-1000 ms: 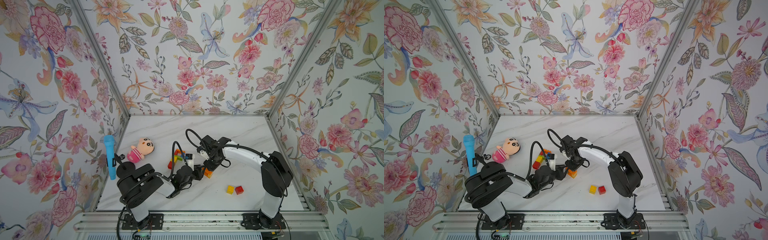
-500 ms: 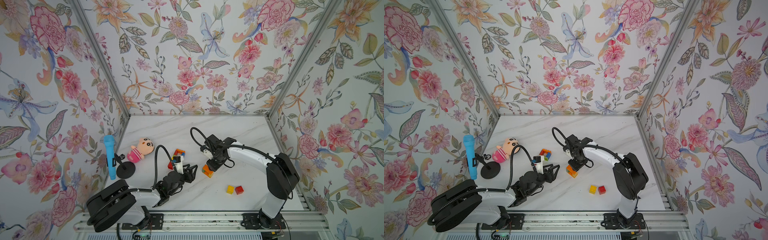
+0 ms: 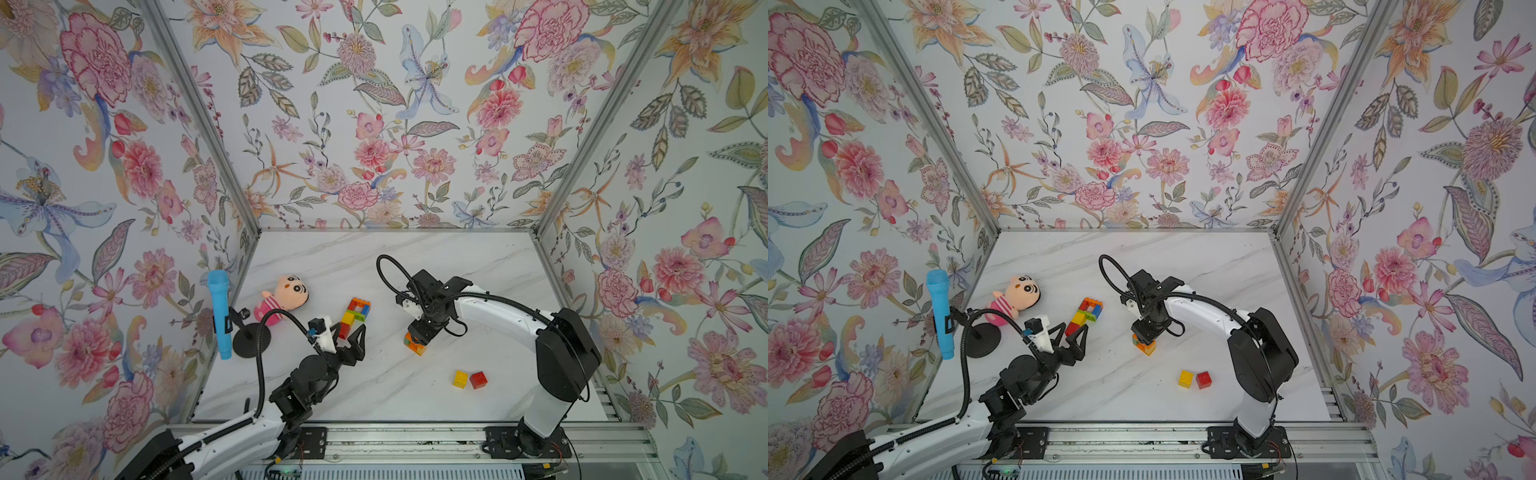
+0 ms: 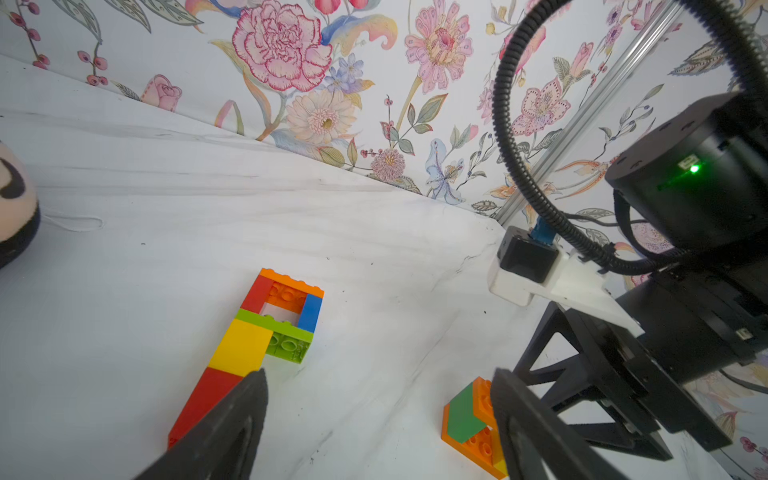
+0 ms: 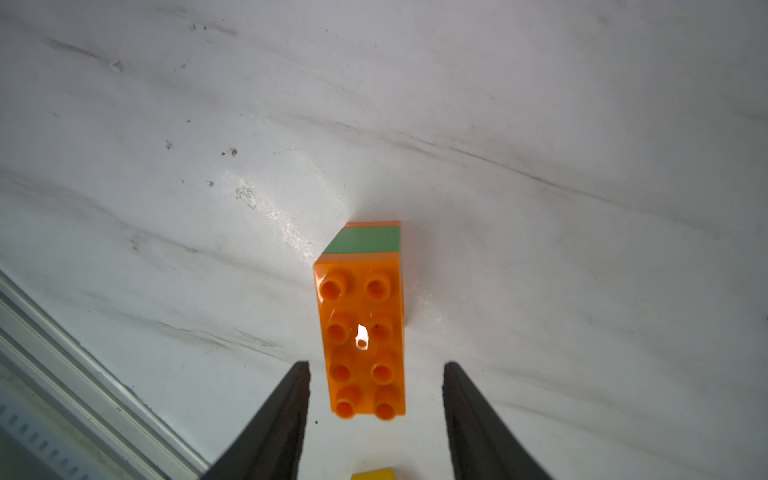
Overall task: Assemble the letter p with lego
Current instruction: Assemble the lego brick with the lego brick.
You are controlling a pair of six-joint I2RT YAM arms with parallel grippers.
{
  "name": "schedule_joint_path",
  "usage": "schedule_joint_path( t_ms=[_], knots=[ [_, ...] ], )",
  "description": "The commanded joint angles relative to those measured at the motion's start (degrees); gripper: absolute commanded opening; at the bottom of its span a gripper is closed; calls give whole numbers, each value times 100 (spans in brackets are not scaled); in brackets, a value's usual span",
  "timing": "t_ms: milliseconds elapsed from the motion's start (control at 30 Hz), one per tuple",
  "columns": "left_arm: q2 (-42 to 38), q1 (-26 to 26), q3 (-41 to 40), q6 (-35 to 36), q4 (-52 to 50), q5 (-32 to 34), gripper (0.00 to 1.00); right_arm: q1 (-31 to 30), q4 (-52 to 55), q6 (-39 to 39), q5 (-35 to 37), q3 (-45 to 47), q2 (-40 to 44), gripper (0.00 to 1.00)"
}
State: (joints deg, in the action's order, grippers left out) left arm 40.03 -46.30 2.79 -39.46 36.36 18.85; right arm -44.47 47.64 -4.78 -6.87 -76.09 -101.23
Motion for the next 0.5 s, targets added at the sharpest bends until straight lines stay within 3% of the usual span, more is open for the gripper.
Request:
schedule_joint_path(
  t_ms=[0, 200, 267, 467],
  knots=[
    [-517, 149, -110, 394, -786, 316, 91, -36, -26, -212, -64, 43, -147, 55],
    [-1046, 364, -206, 396, -1265, 312, 94, -46, 9, -362, 164, 28, -386, 52],
    [-1093, 379, -233, 360, -1304, 308, 99, -36, 7, -384, 203, 19, -424, 52],
    [-986, 418, -253, 334, -1270, 285, 99, -14, 13, -537, 382, -2, -450, 52]
  ],
)
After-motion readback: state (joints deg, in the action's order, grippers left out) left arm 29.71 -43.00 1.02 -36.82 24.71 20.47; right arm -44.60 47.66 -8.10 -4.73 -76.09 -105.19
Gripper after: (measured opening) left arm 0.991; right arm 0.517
